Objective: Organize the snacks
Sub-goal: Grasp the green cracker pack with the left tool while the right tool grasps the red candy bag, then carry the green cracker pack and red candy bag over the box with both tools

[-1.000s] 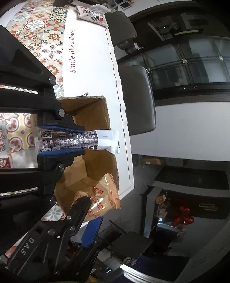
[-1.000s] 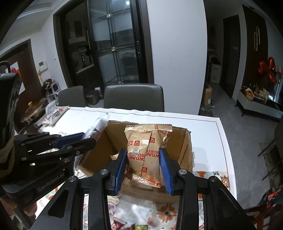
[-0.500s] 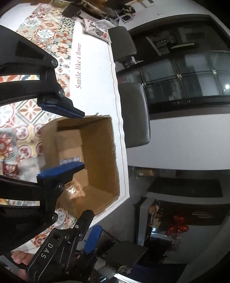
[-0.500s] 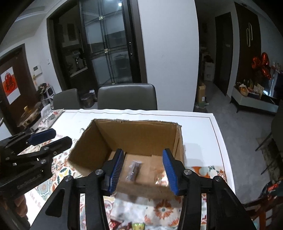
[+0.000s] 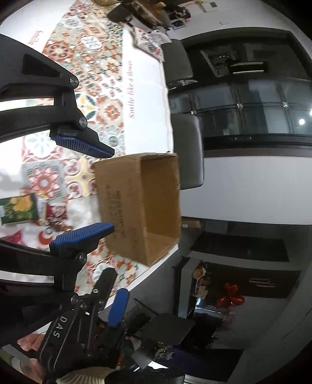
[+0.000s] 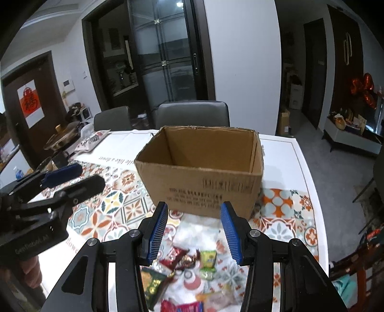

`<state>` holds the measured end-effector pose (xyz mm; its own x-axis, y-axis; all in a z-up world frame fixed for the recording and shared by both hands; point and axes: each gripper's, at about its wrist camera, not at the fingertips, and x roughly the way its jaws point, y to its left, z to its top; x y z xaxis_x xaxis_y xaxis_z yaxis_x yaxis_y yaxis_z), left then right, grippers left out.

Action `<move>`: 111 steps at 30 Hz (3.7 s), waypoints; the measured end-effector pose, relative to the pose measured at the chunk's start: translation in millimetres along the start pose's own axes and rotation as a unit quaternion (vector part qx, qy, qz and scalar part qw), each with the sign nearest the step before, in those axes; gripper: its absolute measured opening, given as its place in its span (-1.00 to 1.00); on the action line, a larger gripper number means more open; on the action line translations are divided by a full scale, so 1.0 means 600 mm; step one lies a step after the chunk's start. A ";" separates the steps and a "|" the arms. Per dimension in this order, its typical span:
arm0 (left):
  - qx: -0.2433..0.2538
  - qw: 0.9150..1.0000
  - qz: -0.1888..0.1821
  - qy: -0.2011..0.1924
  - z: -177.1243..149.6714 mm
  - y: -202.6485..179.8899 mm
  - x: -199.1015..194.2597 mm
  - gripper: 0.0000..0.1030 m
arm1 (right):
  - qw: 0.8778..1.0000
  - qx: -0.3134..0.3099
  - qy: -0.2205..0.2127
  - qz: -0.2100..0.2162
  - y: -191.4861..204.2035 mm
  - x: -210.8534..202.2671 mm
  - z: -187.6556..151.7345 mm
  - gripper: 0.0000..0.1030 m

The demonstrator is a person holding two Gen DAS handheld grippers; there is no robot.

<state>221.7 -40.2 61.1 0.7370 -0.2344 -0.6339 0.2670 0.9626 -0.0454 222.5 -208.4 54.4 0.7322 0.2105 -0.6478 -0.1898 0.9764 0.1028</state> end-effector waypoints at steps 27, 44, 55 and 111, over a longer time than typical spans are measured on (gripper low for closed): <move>0.009 0.992 -0.030 0.119 -0.245 -0.019 0.027 0.11 | 0.995 -0.014 0.101 0.004 0.031 0.008 -0.231 0.38; 0.003 0.984 -0.051 0.168 -0.280 -0.021 0.086 0.11 | 0.982 0.023 0.184 0.030 0.015 0.098 -0.285 0.38; 0.002 0.979 -0.049 0.196 -0.285 -0.028 0.135 0.11 | 0.982 0.032 0.185 0.013 0.001 0.105 -0.289 0.21; 0.012 0.999 -0.040 0.017 -0.062 -0.029 0.026 -0.13 | 1.000 0.018 0.001 -0.010 -0.002 -0.009 -0.092 -0.08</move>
<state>205.3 -55.4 23.5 0.6912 -0.3048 -0.6552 0.3390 0.9375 -0.0785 182.7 -213.4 16.0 0.7345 0.1907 -0.6513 -0.1508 0.9816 0.1173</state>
